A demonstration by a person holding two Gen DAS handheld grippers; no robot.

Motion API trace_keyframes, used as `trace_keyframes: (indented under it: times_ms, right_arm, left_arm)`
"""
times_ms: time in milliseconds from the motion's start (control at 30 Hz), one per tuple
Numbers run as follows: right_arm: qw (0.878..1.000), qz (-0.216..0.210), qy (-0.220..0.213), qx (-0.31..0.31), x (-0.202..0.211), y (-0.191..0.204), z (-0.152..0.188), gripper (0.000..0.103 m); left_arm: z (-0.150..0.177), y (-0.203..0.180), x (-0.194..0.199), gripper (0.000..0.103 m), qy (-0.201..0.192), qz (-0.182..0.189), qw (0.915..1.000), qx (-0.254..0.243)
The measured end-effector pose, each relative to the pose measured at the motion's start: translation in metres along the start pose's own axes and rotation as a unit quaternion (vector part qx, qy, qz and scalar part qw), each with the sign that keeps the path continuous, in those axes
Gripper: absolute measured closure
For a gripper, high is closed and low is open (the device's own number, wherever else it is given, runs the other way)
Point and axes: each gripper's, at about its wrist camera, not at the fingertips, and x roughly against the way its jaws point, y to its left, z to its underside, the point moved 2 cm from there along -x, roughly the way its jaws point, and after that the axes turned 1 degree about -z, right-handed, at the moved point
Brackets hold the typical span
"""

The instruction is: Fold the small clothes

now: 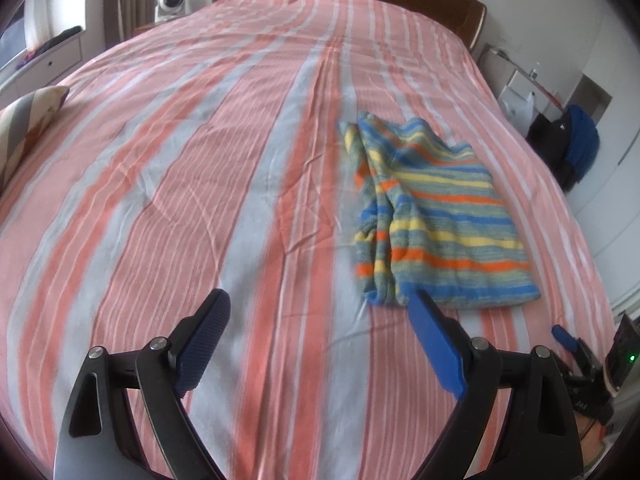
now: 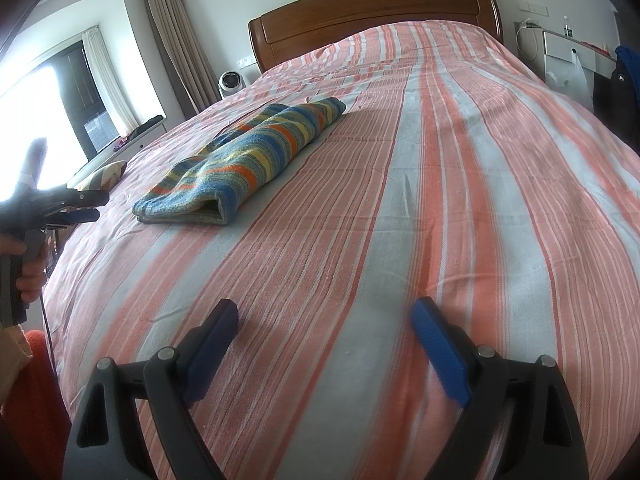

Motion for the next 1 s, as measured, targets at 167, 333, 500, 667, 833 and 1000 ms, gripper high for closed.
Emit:
trace_keyframes:
  times_ms: [167,333,500,667,833,1000]
  right_arm:
    - [1.000,0.000,0.000,0.000,0.000,0.000,0.000,0.014]
    - [1.000,-0.002,0.002,-0.001,0.000,0.000,0.000,0.014]
    - [0.996,-0.034,-0.006,-0.086,0.019,-0.019,-0.025,0.015]
    - [0.977,-0.095,-0.016,-0.189,-0.004,-0.046,-0.089,0.014]
    - [0.955,-0.193,0.041,-0.223,-0.081,-0.023,-0.135,0.014]
    - [0.962,-0.151,0.121,-0.191,-0.161,0.016,-0.143,0.040]
  left_arm:
    - [0.000,0.002,-0.004,0.012,0.000,-0.004,1.0000,-0.001]
    - [-0.005,0.005,-0.008,0.012,0.000,-0.001,0.9999,0.015]
    - [-0.035,0.000,0.004,0.011,-0.029,0.043,0.9984,0.024]
    - [-0.074,-0.022,-0.047,0.004,0.052,0.117,0.9916,0.016]
    - [-0.088,-0.045,-0.098,0.004,0.073,0.078,0.9943,-0.009]
    - [-0.080,-0.044,-0.132,0.001,0.085,-0.007,0.9959,-0.030]
